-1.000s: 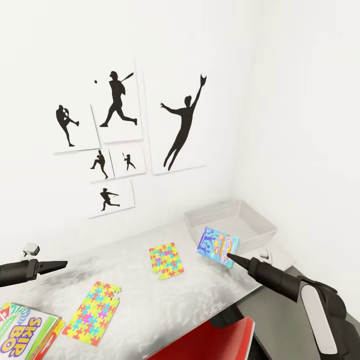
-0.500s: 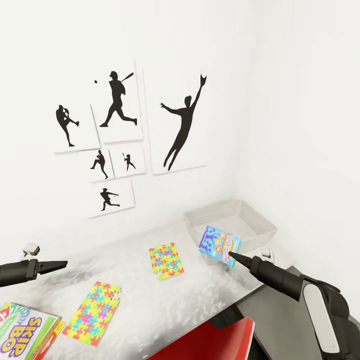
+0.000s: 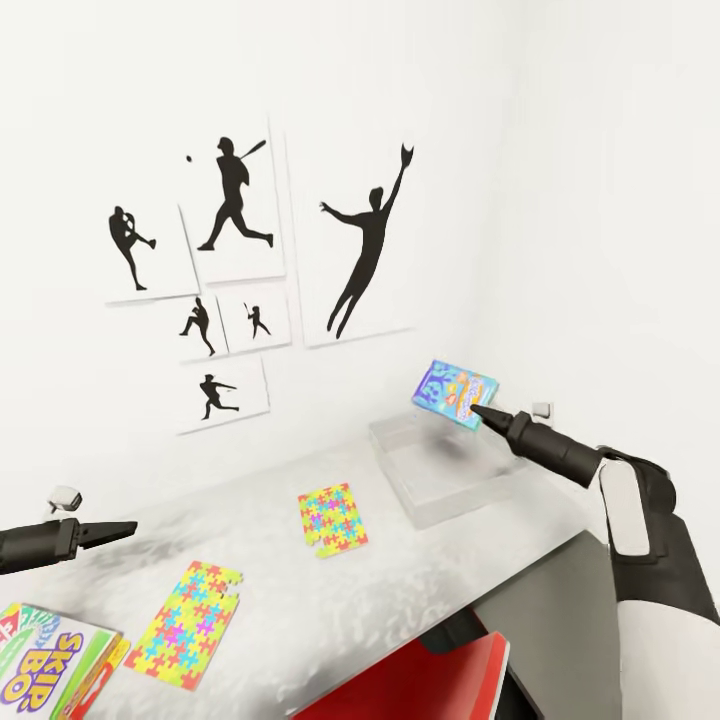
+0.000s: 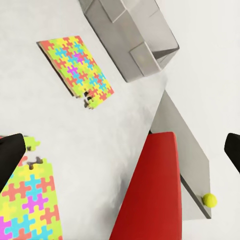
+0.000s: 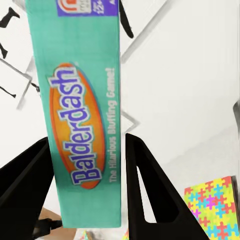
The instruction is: Put all the toys in the child's room - the three board games (two on the bed and one on the table), the two jigsaw puzzles on the table, and the tennis ball on the table - inside the toy box on the table in the child's room.
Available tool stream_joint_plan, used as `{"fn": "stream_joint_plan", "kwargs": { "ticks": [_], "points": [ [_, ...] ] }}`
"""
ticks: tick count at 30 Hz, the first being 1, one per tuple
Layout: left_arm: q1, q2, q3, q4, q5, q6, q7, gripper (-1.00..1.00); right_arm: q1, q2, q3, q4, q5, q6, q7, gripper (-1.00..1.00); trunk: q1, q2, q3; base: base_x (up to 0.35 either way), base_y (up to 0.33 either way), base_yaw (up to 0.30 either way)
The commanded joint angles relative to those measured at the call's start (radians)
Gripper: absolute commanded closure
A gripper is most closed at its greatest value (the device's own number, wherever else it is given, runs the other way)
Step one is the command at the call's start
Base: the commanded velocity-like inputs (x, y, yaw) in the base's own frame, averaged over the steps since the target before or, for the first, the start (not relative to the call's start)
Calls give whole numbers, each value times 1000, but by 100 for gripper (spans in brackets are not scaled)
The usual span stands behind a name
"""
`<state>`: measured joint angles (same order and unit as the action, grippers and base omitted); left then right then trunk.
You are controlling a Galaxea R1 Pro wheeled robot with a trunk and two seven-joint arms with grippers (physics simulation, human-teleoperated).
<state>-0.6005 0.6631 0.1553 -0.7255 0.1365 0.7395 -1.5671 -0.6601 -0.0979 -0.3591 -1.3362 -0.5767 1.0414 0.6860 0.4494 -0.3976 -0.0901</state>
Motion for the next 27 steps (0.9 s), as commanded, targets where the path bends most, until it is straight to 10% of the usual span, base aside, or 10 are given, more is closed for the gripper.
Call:
{"fn": "stream_joint_plan", "kwargs": {
  "ticks": [1,11,18,27],
  "points": [
    [-1,0,0,0,0,11,-4,-100,-40,-1,-2,48,4,6,-10,100,1,-2,-3,0,0,0],
    [-1,-11,0,0,0,11,-4,-100,-288,-1,-2,333,9,6,-283,100,1,-2,-13,0,0,0],
    [-1,-14,0,0,0,11,-4,-100,-342,-2,-2,390,2,6,-478,100,1,-2,-18,0,0,0],
    [-1,-14,0,0,0,11,-4,-100,-349,-6,-4,400,0,6,-541,100,1,-2,-19,0,0,0]
  ]
}}
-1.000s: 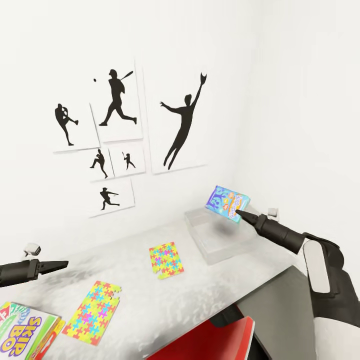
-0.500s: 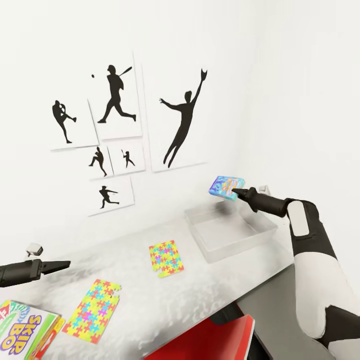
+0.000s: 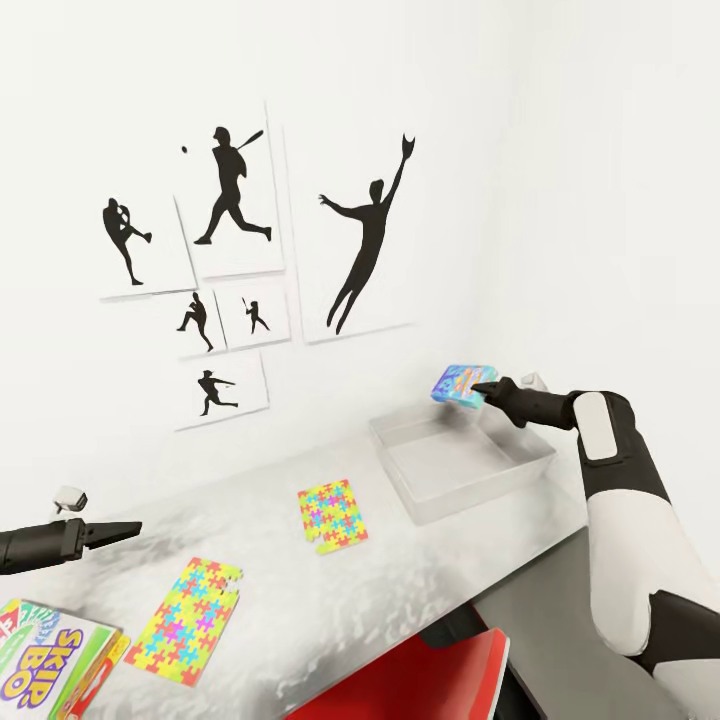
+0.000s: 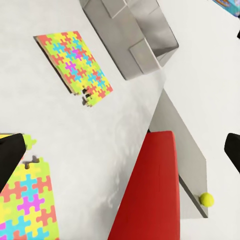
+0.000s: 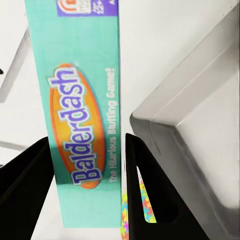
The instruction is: Put all the toys in the child's room - the three board games (two on the bed and one on the table), the two jigsaw puzzles on the table, and the tennis ball on the table - inside the toy box on the table in the child's room.
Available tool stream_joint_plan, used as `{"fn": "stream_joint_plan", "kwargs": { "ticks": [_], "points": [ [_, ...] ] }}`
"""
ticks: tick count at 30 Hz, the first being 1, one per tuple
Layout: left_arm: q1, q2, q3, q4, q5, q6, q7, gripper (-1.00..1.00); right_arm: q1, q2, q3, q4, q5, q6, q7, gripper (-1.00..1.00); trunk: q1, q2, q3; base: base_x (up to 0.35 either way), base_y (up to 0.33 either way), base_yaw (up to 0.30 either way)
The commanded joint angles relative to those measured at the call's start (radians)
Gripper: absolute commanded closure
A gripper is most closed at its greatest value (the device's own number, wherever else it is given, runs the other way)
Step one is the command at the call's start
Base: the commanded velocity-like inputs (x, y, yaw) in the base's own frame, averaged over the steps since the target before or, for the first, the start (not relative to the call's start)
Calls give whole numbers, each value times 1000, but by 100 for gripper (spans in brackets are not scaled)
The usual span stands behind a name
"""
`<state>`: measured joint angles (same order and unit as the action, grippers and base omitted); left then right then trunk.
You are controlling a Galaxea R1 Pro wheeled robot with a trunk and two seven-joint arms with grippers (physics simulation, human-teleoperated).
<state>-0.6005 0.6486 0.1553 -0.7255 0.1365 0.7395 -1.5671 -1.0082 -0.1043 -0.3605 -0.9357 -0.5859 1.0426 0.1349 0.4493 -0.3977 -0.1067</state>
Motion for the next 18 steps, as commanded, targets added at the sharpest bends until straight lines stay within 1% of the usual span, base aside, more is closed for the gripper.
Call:
{"fn": "stream_joint_plan", "kwargs": {
  "ticks": [1,3,7,10,15,18],
  "points": [
    [-1,0,0,0,0,11,-4,-100,-2,0,-3,3,9,5,1,100,1,-2,-2,0,0,0],
    [-1,1,0,0,0,11,-4,-100,-2,0,-3,6,9,5,-14,100,1,-2,-3,0,0,0],
    [-1,2,1,0,0,11,-4,-100,-4,3,-4,12,8,5,-76,100,1,-2,-6,0,0,0],
    [-1,3,2,0,1,11,-4,-100,-7,4,-4,15,7,5,-109,100,1,-2,-9,0,0,0],
    [-1,3,3,0,1,11,-4,-100,-19,5,-3,31,6,5,-135,100,1,-2,-17,0,0,0],
    [-1,3,3,0,2,11,-4,-100,-39,5,-2,52,7,5,-148,100,1,-2,-22,0,0,0]
  ]
}}
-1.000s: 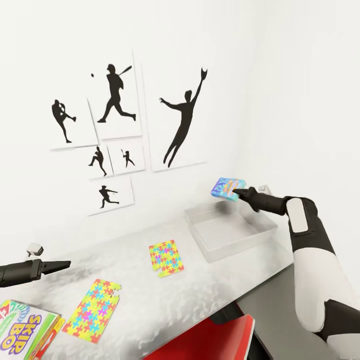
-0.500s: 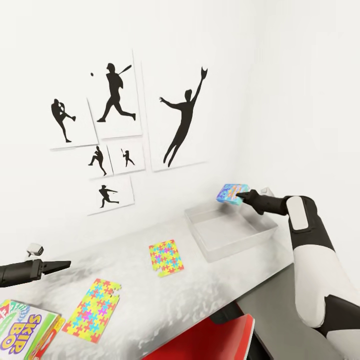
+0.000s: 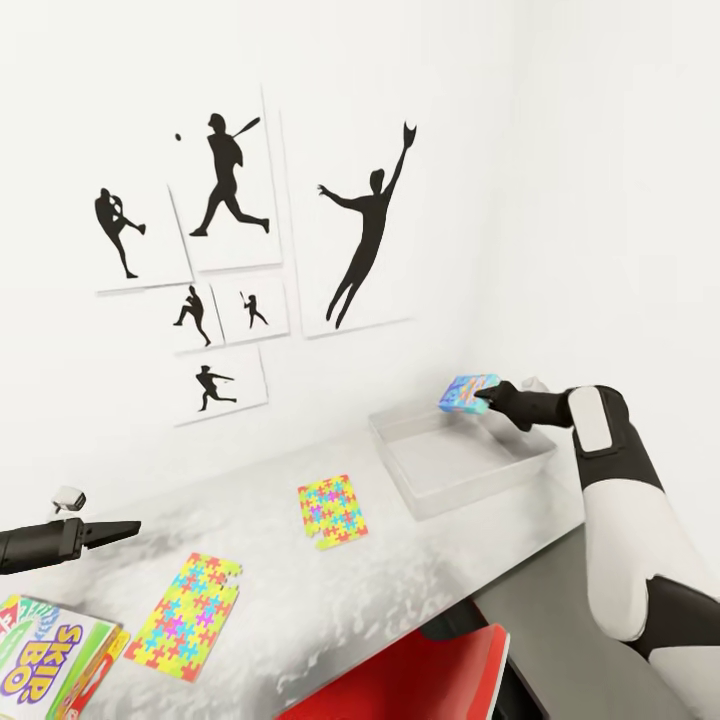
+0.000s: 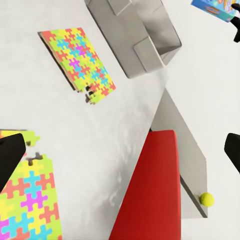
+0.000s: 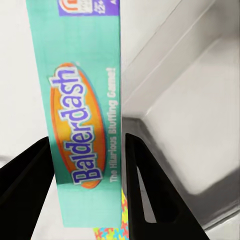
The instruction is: Put all the toys in the child's room - the three board games (two on the bed and one on the table), the two jigsaw puzzles on the table, and the tennis ball on the table - inside the toy box on the table in the child's room.
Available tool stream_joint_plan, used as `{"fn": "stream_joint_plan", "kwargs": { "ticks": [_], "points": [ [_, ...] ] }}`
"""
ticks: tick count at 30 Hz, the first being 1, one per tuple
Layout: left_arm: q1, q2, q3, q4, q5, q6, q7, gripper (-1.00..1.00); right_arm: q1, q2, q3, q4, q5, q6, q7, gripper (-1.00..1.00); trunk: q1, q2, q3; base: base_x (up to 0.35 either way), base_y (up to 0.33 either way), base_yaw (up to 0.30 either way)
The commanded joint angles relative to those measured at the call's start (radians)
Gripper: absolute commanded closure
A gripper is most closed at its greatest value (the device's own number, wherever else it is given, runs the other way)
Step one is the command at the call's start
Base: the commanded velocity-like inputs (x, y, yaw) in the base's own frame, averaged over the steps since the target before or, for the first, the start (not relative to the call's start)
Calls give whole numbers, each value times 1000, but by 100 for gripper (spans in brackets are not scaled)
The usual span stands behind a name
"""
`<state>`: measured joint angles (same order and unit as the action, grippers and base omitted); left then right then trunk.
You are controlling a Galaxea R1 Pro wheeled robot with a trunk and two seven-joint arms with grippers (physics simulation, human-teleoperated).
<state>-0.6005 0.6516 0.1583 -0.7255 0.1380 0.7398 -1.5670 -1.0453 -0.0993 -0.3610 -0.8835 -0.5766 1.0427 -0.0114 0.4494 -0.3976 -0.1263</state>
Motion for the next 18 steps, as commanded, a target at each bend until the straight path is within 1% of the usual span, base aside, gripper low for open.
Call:
{"fn": "stream_joint_plan", "kwargs": {
  "ticks": [1,8,12,18],
  "points": [
    [-1,0,0,0,0,11,-4,-100,-9,1,-2,7,-2,4,-12,100,1,-2,-4,0,0,0],
    [-1,0,0,0,0,11,-4,-100,-29,2,-2,20,-2,4,-71,100,1,-2,-15,0,0,0],
    [-1,0,1,0,0,11,-4,-100,-54,4,-1,43,-2,4,-111,100,1,-2,-22,0,0,0],
    [-1,1,2,0,-1,10,-4,-100,-72,2,-1,70,-2,4,-138,100,1,-2,-32,0,0,0]
  ]
}}
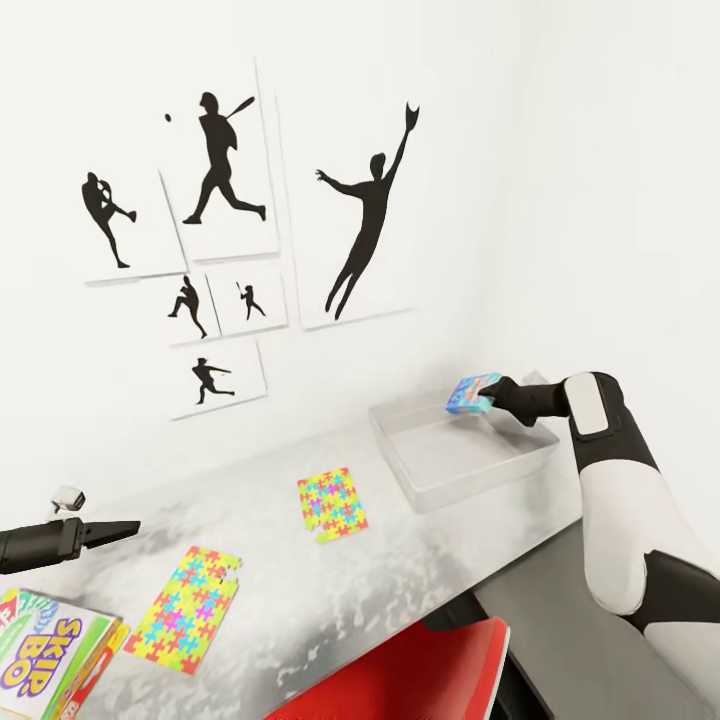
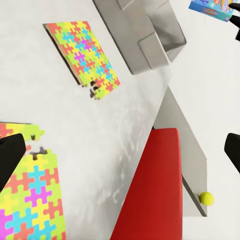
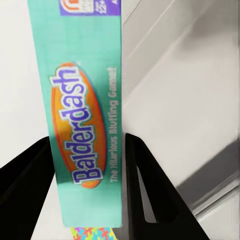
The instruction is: Put all the toys in the child's room - the three board games (two on the bed and one on the table), the two jigsaw puzzles on the table, and the tennis ball on the table - inside the toy box on the table in the child's room.
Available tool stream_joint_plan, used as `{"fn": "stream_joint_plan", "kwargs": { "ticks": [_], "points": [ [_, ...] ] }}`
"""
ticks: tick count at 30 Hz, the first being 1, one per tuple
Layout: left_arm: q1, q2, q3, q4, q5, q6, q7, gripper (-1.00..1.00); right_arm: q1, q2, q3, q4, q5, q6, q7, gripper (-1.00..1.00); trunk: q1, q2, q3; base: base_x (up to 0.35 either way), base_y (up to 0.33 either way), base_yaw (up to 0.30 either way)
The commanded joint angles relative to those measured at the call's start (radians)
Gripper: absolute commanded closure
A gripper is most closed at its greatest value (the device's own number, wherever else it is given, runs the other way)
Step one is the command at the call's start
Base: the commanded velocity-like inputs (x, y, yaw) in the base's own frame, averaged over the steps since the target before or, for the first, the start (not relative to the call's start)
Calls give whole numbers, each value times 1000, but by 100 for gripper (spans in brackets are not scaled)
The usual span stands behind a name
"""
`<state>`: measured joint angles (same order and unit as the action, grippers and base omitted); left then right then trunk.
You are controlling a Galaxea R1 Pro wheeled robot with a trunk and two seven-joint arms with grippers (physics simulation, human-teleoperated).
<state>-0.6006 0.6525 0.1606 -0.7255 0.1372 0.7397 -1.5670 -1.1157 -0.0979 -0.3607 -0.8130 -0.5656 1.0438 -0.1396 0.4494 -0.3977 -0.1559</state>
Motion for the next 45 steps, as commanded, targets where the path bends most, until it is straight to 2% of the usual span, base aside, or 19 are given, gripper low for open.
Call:
{"fn": "stream_joint_plan", "kwargs": {
  "ticks": [1,13,18,30,37,39,41,45],
  "points": [
    [-1,1,0,0,0,11,-4,-100,-5,-1,-1,7,-13,3,-16,100,1,-2,-4,0,0,0],
    [-1,2,0,0,1,11,-4,-100,-37,-2,-1,77,-13,3,-65,100,1,-2,-24,0,0,0],
    [-1,2,0,0,1,11,-4,-100,-50,-3,-1,94,-14,3,-70,100,1,-2,-32,0,0,0],
    [-1,1,-1,0,1,11,-4,-100,-125,-7,-4,215,-14,-1,-77,100,1,-2,-51,0,0,0],
    [-1,2,0,0,1,11,-4,-100,-147,-21,-8,268,-14,-5,-78,100,1,-2,-63,0,0,0],
    [-1,2,0,0,1,11,-4,-100,-148,-23,-22,275,-14,-5,-79,100,1,-2,-66,0,0,0],
    [-1,2,0,0,1,11,-4,-100,-149,-26,-54,280,-14,-6,-85,100,1,-2,-70,0,0,0],
    [-1,2,0,0,1,11,-4,-100,-150,-28,-113,283,-14,-7,-153,100,1,-2,-76,0,0,0]
  ]
}}
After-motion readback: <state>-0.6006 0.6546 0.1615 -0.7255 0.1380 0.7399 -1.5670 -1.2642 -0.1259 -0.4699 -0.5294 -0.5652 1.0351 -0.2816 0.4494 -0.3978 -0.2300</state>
